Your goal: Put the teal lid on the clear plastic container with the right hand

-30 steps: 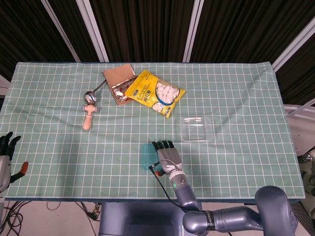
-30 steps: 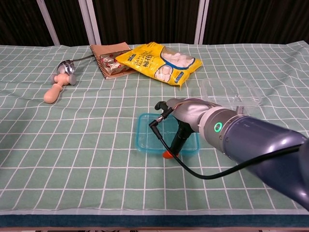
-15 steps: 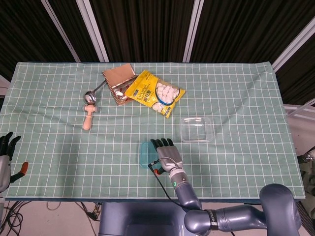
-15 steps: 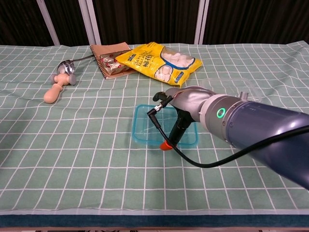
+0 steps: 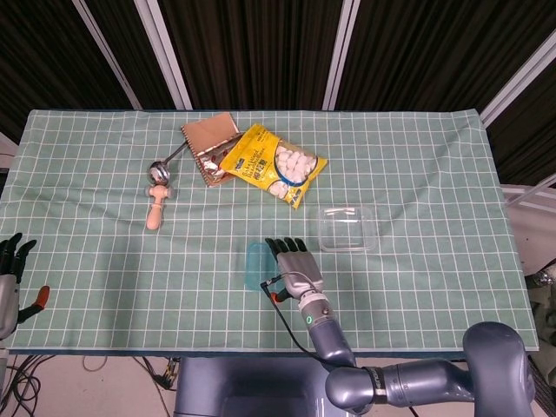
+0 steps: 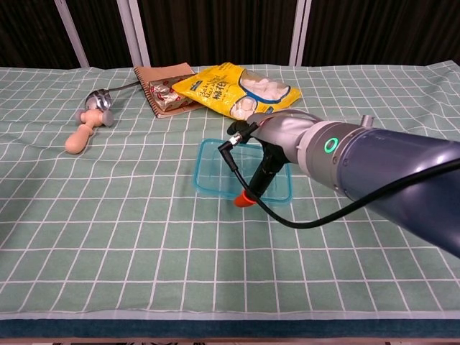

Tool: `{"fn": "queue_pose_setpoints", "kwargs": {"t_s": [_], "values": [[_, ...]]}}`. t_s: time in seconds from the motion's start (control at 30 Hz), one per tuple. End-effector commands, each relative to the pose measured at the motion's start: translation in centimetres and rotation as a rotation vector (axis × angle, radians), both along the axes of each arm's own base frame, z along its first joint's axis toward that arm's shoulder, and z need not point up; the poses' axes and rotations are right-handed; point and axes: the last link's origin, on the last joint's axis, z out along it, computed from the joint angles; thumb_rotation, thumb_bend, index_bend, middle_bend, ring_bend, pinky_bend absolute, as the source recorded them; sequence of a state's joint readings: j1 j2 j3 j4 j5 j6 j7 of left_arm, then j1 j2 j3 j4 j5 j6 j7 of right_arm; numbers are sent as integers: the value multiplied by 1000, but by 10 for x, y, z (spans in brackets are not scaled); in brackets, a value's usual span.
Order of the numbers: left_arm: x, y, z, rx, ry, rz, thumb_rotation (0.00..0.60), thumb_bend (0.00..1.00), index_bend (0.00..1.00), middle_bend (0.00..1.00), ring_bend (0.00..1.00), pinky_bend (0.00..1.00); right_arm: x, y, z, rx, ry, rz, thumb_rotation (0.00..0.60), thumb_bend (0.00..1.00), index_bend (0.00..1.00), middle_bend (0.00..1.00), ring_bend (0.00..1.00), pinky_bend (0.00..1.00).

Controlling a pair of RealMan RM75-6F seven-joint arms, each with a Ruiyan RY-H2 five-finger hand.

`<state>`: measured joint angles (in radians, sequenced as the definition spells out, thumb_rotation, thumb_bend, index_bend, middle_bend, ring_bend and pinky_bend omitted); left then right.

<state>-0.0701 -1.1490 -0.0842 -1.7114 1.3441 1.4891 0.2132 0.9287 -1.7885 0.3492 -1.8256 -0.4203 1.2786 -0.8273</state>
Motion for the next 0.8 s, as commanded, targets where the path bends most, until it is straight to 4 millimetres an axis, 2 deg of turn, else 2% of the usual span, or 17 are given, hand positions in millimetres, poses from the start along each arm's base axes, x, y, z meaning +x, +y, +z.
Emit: {"fn": "queue_pose_setpoints", "kwargs": {"t_s": [0.03,0.57,0.8], "values": [[0,0,0,-1,1,1,600,344,125,0,0,0,1,-3,4,-12,-8,-5,600,327,11,373,63,0],[0,0,0,5,2,3,600,344,125,0,0,0,3,-23,32,-77,-60,-36,600,327,12,373,63,0],[0,1,1,7,1,5,600,345,125,0,0,0,-5,-38,47,-129,-28,-51,600,327,12,373,63,0]]}}
